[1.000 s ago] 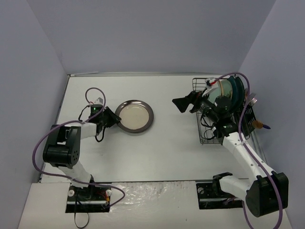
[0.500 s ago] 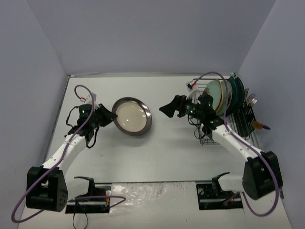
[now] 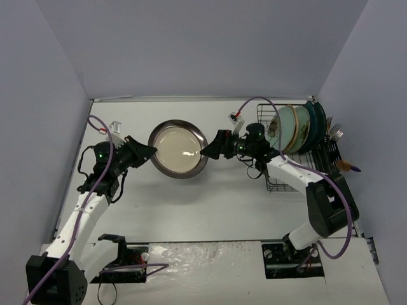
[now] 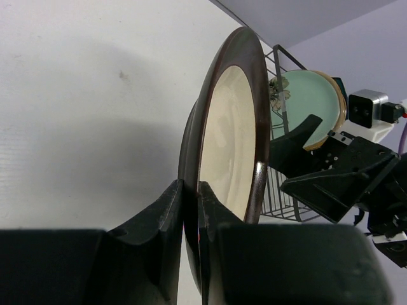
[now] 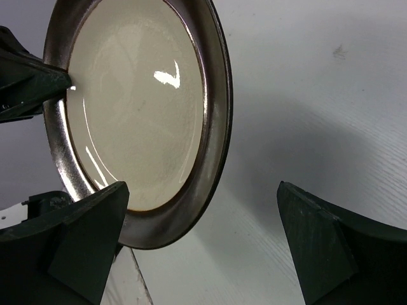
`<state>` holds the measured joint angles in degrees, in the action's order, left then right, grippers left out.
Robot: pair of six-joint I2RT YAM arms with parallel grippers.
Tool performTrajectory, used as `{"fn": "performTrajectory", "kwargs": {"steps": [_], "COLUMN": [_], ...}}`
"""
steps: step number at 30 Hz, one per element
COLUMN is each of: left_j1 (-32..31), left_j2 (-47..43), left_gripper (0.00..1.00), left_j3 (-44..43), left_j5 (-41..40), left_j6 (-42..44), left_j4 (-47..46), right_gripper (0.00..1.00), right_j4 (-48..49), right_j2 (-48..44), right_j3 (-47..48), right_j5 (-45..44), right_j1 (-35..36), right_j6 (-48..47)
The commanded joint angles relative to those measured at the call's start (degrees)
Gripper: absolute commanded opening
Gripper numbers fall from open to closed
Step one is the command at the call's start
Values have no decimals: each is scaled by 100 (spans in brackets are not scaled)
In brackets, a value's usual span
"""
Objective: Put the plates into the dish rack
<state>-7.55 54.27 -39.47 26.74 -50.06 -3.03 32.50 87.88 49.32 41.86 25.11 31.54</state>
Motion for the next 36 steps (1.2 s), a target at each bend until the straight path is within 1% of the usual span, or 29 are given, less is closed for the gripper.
{"fn": "performTrajectory", "kwargs": {"steps": [1,4,8,9,12,16,20,23,25,27,29,32,34,36], "left_j1": [-1,-1,-1,-1,-1,-9,1,8,-1,-1,-1,5,8,8], "left_j2": [-332,-332,-328,-323,-305,-304,-322,-295,-281,-310,-339,-422,-487,-527], "left_gripper": [0,0,0,0,0,0,0,0,2,10,22,38,53,66], "left_j3": [-338,-351,-298,-298,-269,-201,-165,-157,-127,-89,-149,-293,-444,-629], "left_j5": [431,483,558,560,604,605,587,535,506,424,330,5,-233,-484], "left_j6": [-610,-663,-771,-768,-753,-766,-640,-455,-341,-222,-19,496,816,1170], "left_j4": [-1356,-1435,-1686,-1685,-1697,-1751,-1668,-1389,-1297,-1155,-760,-188,486,942], "right_gripper": [97,91,79,79,64,38,17,1,0,0,0,0,0,0], "right_j4": [821,1047,1176,1230,1398,1458,1247,955,717,249,-81,-667,-1198,-1588], "right_j2": [123,214,349,353,382,375,199,30,-168,-340,-511,-924,-1140,-1352], "right_j3": [392,392,431,430,422,438,447,482,519,601,695,943,1126,1311], "right_j5": [475,597,692,700,703,696,555,274,81,-164,-420,-1145,-1596,-2117], "right_j1": [107,152,170,170,171,178,170,170,160,153,152,152,145,144], "right_j6": [127,256,351,382,492,534,406,206,21,-247,-476,-901,-1261,-1531]}}
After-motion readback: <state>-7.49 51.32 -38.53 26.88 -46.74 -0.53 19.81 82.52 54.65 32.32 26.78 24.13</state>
